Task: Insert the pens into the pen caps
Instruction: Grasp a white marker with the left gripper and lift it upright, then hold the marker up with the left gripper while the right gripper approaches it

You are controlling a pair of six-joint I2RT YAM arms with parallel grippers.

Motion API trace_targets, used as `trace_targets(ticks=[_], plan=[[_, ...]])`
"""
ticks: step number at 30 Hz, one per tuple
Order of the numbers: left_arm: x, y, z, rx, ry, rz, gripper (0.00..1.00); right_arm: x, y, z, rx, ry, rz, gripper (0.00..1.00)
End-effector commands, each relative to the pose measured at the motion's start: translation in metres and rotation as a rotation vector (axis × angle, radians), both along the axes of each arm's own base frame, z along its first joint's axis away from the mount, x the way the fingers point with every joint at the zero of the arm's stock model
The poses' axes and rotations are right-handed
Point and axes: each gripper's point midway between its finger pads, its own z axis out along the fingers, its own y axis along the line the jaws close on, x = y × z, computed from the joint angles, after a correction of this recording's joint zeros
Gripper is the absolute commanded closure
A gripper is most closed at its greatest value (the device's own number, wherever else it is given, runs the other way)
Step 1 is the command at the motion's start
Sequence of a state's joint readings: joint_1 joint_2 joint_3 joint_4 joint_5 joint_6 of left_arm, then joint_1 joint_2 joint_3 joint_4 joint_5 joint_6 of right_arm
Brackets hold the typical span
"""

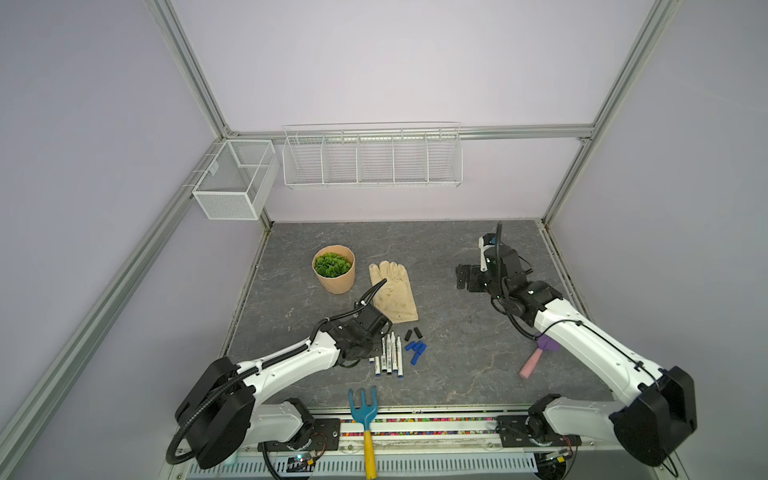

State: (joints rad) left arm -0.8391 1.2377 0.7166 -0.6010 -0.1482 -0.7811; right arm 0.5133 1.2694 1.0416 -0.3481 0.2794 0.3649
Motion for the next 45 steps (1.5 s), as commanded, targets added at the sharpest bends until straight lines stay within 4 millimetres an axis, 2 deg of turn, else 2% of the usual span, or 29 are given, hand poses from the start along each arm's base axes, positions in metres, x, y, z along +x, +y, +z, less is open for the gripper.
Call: trace_targets(ticks=[1,3,6,9,10,13,22,29,34,40,43,44,45], plan=[[0.008,-0.003,0.039,-0.044,-0.106,-0.03,1.0,-0.009,0.019,0.013,0.063,-0.002,0.1,0.0],[0.01,-0.017,0.061,-0.14,-0.175,-0.09,1.0,-0.019,0.047,0.017,0.138,0.012,0.23,0.02],[0.008,-0.037,0.095,-0.292,-0.281,-0.189,1.0,-0.051,0.107,0.033,0.302,0.033,0.528,0.04],[0.009,-0.039,0.115,-0.347,-0.361,-0.205,1.0,-0.087,0.155,0.044,0.397,0.097,0.769,0.07],[0.011,-0.038,0.119,-0.356,-0.384,-0.204,1.0,-0.098,0.168,0.046,0.418,0.121,0.834,0.08],[0.012,-0.043,0.133,-0.414,-0.443,-0.223,1.0,-0.115,0.192,0.044,0.433,0.175,0.934,0.12],[0.016,-0.046,0.15,-0.458,-0.515,-0.208,1.0,-0.114,0.214,0.035,0.423,0.233,0.992,0.25],[0.015,-0.054,0.153,-0.471,-0.521,-0.22,1.0,-0.104,0.222,0.024,0.42,0.262,0.976,0.34],[0.012,-0.06,0.159,-0.483,-0.537,-0.233,1.0,-0.097,0.229,0.019,0.426,0.276,0.967,0.48],[0.013,-0.063,0.158,-0.483,-0.54,-0.227,1.0,-0.097,0.234,0.018,0.451,0.299,0.98,0.76],[0.016,-0.063,0.158,-0.484,-0.544,-0.203,1.0,-0.097,0.229,0.02,0.447,0.292,0.975,0.83],[0.017,-0.063,0.157,-0.49,-0.544,-0.194,0.96,-0.098,0.227,0.021,0.45,0.292,0.974,0.85],[0.018,-0.063,0.157,-0.496,-0.546,-0.187,0.81,-0.097,0.225,0.022,0.457,0.294,0.971,0.86]])
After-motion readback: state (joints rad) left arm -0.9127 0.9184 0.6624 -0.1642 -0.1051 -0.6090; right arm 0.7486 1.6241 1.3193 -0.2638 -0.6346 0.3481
